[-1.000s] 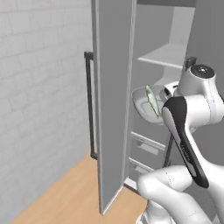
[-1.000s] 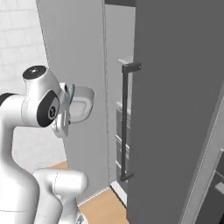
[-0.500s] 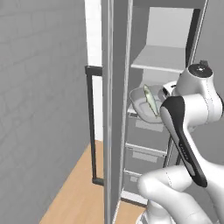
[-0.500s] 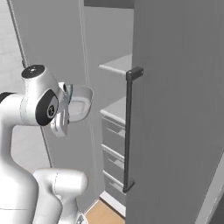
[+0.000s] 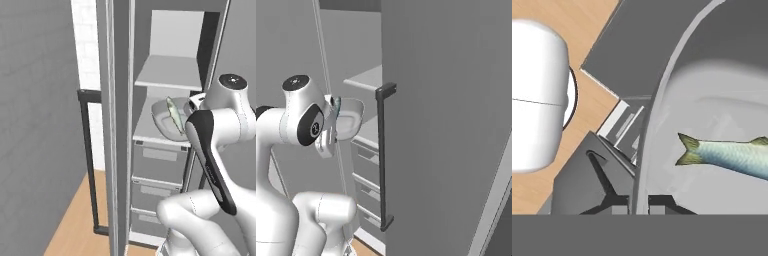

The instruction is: Take the meat container that has the fish and place it on the second highest rack of the freezer. Then take the vegetable container that has the carrot and lemon wedge and place it on the highest rack of the freezer.

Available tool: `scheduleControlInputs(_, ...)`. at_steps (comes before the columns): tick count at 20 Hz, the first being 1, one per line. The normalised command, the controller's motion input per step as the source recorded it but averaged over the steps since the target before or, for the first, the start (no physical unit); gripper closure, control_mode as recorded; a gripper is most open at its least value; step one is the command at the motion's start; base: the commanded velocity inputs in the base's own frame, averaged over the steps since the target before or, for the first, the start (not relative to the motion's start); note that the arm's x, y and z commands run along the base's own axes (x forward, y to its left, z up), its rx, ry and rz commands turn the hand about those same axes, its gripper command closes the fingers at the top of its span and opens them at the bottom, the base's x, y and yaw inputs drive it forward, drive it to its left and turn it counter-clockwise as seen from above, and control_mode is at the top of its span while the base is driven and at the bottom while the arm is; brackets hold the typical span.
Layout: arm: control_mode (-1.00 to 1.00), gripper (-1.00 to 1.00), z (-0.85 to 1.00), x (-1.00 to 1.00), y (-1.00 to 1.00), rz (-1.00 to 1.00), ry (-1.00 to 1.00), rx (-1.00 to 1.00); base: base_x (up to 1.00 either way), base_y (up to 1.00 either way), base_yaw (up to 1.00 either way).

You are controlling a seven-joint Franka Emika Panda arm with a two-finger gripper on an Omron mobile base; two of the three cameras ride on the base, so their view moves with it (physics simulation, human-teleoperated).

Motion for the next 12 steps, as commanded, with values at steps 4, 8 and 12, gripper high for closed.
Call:
scheduleControlInputs(4,1.00,1.00,0.00,0.00,0.00,0.00,0.00,0.00,0.49,0.28,-0.22)
scheduleControlInputs(8,1.00,1.00,0.00,0.00,0.00,0.00,0.00,0.00,0.18,0.54,-0.25)
scheduleControlInputs(12,1.00,1.00,0.00,0.00,0.00,0.00,0.00,0.00,0.30,0.41,-0.27)
